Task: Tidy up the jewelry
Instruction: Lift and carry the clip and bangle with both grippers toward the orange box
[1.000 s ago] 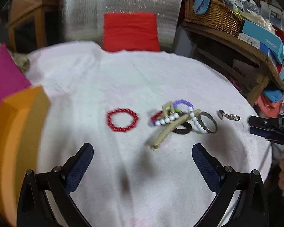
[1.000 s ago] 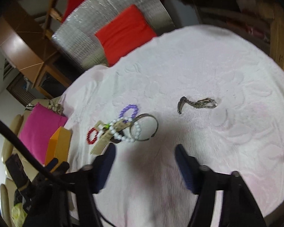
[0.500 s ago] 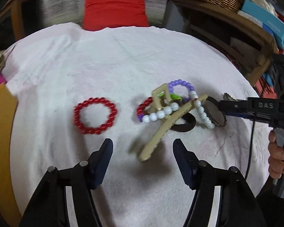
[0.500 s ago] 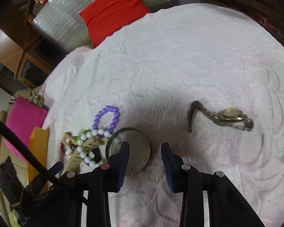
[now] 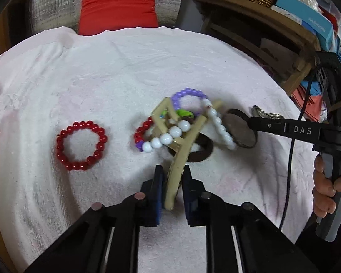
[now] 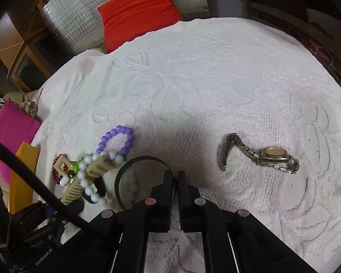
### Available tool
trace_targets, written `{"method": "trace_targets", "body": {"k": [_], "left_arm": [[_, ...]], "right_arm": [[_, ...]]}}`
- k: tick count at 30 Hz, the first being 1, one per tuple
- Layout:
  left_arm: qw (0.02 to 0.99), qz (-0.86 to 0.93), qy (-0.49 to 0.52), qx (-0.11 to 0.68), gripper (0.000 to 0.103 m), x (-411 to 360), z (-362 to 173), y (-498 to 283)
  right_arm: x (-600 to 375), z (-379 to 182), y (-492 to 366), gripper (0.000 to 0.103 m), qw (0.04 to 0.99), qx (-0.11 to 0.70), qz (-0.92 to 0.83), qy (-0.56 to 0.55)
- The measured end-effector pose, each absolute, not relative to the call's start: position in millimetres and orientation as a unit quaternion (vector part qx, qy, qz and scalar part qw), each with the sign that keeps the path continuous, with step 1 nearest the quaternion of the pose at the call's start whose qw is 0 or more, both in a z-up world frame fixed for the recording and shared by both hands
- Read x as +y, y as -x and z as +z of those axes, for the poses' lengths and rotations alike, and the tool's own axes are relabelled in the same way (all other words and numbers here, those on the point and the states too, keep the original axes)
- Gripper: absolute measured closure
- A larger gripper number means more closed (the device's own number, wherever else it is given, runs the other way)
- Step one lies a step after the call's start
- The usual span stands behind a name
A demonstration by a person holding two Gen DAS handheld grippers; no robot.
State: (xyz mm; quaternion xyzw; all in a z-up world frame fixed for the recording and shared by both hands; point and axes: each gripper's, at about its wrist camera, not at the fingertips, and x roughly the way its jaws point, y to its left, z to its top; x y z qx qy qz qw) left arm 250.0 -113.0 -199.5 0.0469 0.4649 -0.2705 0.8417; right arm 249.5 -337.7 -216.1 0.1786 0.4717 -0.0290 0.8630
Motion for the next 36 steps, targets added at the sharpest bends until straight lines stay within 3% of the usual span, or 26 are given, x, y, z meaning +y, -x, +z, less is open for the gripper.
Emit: {"method": "trace_targets", "body": {"k": [14, 22, 26, 36], "left_arm": [[0.836, -0.319, -0.014, 0.446, 0.093, -90, -171, -203], [0.838, -0.323, 0.105, 0.427, 0.094, -43, -157, -220], [0.842, -0.302, 0.188, 0.406, 0.094, -16, -154, -239], [0.844, -0.262, 0.200, 0.423, 0.089, -5, -169, -247]], "right_arm": [[-342, -189, -216, 0.099, 0.875, 0.436, -0.008, -0.212], [-340, -191, -215, 0.094, 0.857, 0.449, 0.018, -0.253], [-334, -194, -218, 0.082, 0.852, 0.457, 0.019, -0.254], [-334, -199, -224, 0.082, 0.846, 0.463, 0.019, -0.263]]}}
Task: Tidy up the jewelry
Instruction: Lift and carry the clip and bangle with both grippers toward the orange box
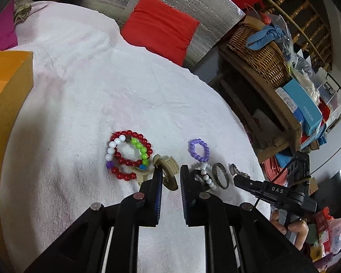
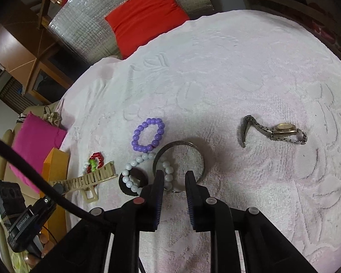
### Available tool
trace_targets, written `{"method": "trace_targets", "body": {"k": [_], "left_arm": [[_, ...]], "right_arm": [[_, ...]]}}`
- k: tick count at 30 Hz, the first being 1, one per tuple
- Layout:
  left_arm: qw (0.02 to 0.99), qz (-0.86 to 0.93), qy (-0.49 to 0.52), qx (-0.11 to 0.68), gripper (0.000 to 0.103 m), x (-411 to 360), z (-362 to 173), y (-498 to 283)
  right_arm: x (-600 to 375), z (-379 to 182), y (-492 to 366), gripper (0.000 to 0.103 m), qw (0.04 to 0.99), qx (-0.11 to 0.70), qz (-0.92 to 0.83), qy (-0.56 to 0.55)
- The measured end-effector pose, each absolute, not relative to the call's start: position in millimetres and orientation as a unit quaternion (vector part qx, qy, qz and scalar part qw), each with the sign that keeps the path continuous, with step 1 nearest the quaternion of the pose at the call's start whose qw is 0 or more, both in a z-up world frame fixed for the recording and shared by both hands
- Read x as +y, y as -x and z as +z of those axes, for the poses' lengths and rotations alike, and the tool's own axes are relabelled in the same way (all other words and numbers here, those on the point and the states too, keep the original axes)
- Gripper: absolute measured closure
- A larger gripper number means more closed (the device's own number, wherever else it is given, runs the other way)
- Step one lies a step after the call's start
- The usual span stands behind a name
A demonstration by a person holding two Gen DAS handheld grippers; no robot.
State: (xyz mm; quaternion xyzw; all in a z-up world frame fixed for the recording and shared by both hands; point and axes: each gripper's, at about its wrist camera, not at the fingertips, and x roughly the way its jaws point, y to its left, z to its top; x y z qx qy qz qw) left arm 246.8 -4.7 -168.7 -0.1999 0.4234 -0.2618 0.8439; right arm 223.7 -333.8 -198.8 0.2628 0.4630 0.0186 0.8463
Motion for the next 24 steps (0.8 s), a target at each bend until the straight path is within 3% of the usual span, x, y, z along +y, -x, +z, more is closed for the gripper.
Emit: {"method": "trace_targets", "body": {"k": [13, 15, 17, 22, 23, 24], "left_arm": [[0.828, -0.286, 0.189, 0.444, 0.086, -25, -175, -249], [0.830, -0.288, 0.179, 0.442, 0.087, -28, -172, -247], [0.827, -0.300, 0.177, 0.442, 0.094, -30, -170, -244], [0.828, -0.339, 0.130, 0.428, 0.094, -43, -157, -225], [0.826, -0.345, 0.122, 0.429, 0.094, -45, -156, -221], [0.825, -0.348, 0.119, 0.430, 0.094, -45, -157, -220]], "right_arm": [[-343, -213, -229, 0.082, 0.837, 0.477, 0.004, -0.269], [-346, -215, -231, 0.082, 0.837, 0.476, -0.004, -0.270], [-349, -218, -234, 0.082, 0.839, 0.473, -0.011, -0.267], [-342, -222, -244, 0.082, 0.851, 0.473, -0.020, -0.229], [-338, -221, -246, 0.084, 0.855, 0.474, -0.024, -0.212], [-333, -220, -246, 0.094, 0.860, 0.473, -0.033, -0.188]]}}
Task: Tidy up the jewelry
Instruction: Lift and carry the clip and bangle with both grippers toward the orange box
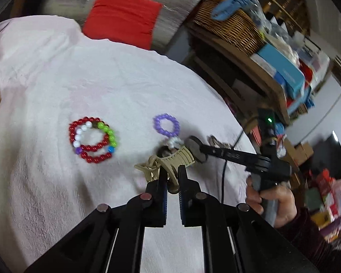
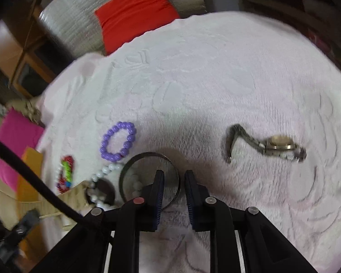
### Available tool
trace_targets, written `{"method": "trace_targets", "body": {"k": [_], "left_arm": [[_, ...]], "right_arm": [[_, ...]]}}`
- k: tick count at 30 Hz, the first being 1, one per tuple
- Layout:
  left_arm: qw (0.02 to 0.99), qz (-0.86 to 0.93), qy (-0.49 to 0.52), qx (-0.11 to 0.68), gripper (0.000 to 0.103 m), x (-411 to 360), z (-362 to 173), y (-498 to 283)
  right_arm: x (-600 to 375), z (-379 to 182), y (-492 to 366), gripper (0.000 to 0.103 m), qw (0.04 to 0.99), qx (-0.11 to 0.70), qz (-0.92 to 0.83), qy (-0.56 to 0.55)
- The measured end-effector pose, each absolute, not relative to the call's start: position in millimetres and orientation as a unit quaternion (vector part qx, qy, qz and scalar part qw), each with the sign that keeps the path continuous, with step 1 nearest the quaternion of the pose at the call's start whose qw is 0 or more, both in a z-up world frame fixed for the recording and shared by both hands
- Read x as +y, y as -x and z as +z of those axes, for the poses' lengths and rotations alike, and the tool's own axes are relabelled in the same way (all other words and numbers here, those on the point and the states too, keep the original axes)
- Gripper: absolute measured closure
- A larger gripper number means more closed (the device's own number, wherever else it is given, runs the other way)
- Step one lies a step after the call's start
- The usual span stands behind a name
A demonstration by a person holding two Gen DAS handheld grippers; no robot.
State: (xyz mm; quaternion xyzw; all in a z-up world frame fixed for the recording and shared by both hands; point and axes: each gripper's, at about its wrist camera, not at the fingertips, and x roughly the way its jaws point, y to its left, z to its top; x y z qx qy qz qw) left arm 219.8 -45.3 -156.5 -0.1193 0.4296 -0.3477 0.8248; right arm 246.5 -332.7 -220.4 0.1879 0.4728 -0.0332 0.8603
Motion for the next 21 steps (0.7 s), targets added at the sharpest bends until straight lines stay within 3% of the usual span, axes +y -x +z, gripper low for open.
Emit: {"method": "trace_targets", "body": {"k": [3, 11, 21], "left_arm": [[0.826, -0.351, 0.106, 0.429, 0.094, -44, -155, -215], [0.846, -0.334, 0.131, 0.395, 0.094, -11, -132, -207], [0.912, -0.239, 0.153, 0.296, 0.094, 67, -91, -181]], "right_arm": [[-324, -216, -244, 0.100, 0.870, 0.470, -0.050, -0.144], [-331, -188, -223, 0.100, 0.896, 0.412, -0.055, -0.155], [-294, -161, -213, 0.100, 0.910, 0.380, -0.002, -0.168]]}}
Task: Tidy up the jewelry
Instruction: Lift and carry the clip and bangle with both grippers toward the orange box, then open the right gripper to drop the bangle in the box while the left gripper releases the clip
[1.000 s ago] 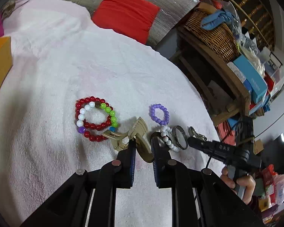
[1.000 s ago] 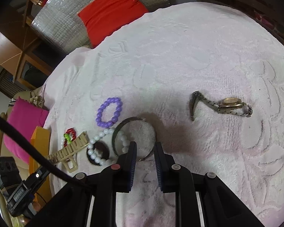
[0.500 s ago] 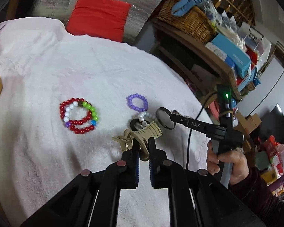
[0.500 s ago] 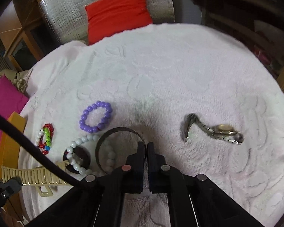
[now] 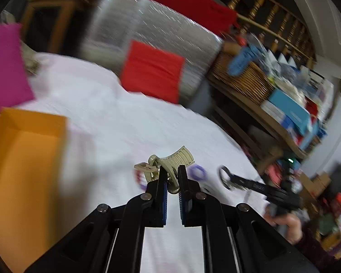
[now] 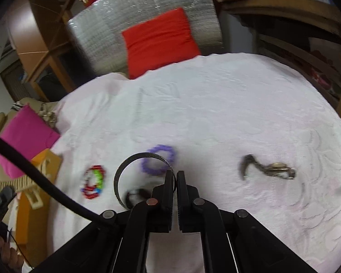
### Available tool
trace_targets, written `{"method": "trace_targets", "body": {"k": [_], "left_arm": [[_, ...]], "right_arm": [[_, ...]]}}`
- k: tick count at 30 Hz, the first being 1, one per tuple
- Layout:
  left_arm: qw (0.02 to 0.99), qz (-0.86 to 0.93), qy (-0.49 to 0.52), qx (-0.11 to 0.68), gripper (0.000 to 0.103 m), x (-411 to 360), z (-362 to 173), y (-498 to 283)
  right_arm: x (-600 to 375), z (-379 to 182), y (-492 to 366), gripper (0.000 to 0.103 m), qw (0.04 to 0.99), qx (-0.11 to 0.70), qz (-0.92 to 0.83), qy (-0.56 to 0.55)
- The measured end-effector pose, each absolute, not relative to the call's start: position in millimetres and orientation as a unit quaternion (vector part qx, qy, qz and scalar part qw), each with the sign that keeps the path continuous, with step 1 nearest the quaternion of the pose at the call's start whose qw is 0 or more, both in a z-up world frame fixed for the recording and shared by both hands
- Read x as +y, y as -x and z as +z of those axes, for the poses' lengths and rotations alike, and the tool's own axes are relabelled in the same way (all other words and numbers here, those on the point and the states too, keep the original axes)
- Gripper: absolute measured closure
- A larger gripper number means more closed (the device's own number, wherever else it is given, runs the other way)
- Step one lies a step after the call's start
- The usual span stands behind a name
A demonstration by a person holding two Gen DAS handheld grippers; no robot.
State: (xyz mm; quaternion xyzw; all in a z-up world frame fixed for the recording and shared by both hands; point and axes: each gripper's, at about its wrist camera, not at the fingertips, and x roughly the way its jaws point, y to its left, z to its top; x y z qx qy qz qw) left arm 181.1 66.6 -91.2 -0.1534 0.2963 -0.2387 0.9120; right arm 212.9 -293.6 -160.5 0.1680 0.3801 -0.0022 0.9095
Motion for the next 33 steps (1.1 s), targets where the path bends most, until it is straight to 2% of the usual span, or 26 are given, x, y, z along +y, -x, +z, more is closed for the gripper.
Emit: {"method": "trace_targets", "body": {"k": [7, 18, 26, 33], "left_arm": [[0.941, -0.126, 0.180, 0.256, 0.094, 150, -84, -161], [0.933, 0.032, 0.178, 0.311, 0.094, 263, -118, -112], [0.906, 0.065, 0.189, 0.374, 0.094, 288, -148, -112], [0.893, 0.070, 0.187, 0.404, 0.093, 290, -159, -113]], "right_arm": [[-212, -141, -208, 0.100, 0.916, 0.368, 0.081, -0.140], [-4, -137, -175, 0.100, 0.884, 0.387, 0.255, -0.067], [91, -159, -158, 0.099, 0.858, 0.415, 0.301, -0.003], [110, -185, -155, 0.099, 0.843, 0.441, 0.307, 0.035]]}}
